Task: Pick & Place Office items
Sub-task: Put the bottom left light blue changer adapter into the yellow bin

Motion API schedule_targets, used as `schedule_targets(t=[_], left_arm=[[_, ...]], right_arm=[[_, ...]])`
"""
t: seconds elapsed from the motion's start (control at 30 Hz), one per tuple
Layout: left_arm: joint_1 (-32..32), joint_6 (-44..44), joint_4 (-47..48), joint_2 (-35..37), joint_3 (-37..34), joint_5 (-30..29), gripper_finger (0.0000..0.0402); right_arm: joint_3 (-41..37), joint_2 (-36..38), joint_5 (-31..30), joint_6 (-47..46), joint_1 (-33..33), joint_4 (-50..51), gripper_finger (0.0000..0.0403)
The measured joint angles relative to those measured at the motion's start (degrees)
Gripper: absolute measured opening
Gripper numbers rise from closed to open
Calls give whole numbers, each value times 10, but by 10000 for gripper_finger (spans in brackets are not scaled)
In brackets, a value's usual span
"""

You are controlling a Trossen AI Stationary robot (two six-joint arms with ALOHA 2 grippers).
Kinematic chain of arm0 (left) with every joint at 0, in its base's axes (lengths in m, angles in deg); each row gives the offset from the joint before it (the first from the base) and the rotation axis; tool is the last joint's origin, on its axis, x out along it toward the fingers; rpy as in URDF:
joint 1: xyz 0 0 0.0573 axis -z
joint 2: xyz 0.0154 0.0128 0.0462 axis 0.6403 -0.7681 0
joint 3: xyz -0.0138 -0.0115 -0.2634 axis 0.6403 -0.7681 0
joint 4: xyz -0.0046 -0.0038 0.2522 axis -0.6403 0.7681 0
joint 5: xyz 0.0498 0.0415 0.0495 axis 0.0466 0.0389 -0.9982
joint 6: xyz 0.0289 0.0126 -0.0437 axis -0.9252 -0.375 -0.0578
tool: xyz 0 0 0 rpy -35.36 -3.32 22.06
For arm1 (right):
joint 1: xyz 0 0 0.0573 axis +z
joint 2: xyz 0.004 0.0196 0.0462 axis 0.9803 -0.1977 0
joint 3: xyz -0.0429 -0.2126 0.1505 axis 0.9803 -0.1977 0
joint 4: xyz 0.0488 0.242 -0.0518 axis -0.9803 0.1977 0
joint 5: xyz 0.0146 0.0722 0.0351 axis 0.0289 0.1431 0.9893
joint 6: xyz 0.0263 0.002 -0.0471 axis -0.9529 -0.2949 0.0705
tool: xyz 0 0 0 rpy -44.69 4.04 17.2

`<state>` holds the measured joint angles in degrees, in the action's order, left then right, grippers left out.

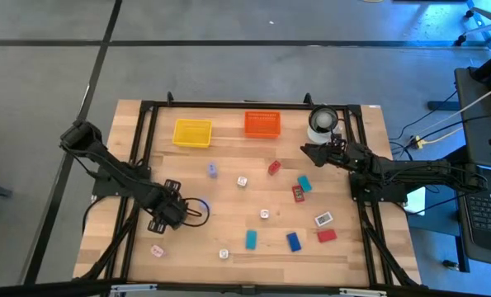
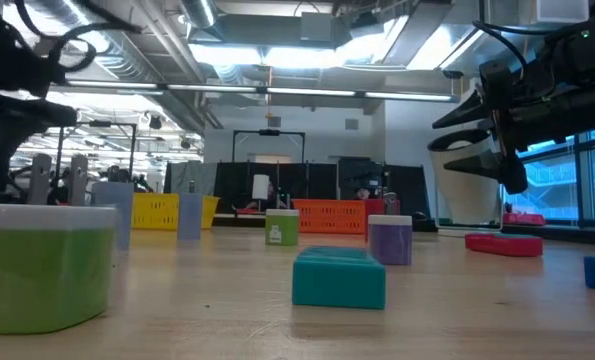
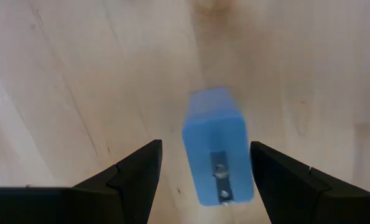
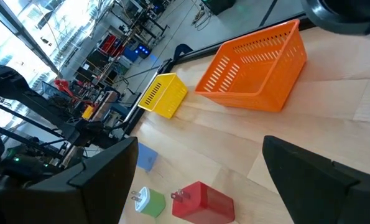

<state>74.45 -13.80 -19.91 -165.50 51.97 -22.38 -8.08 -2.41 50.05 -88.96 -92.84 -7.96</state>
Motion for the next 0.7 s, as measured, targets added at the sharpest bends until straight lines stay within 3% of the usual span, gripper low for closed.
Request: schedule_targets(t=[0.17,0.33,0.53,0.7], left_arm=[[0,6,0,-17,0,-5,199],[0,8,1,-18,2,9,120],[-21,44,1,-10,26,33,116],[-49,65,7,23,60,-15,116]], right_arm=[[0,0,0,0,0,0,347],[0,0,0,0,0,0,347],[0,0,0,0,0,0,347],[0,0,0,0,0,0,347]])
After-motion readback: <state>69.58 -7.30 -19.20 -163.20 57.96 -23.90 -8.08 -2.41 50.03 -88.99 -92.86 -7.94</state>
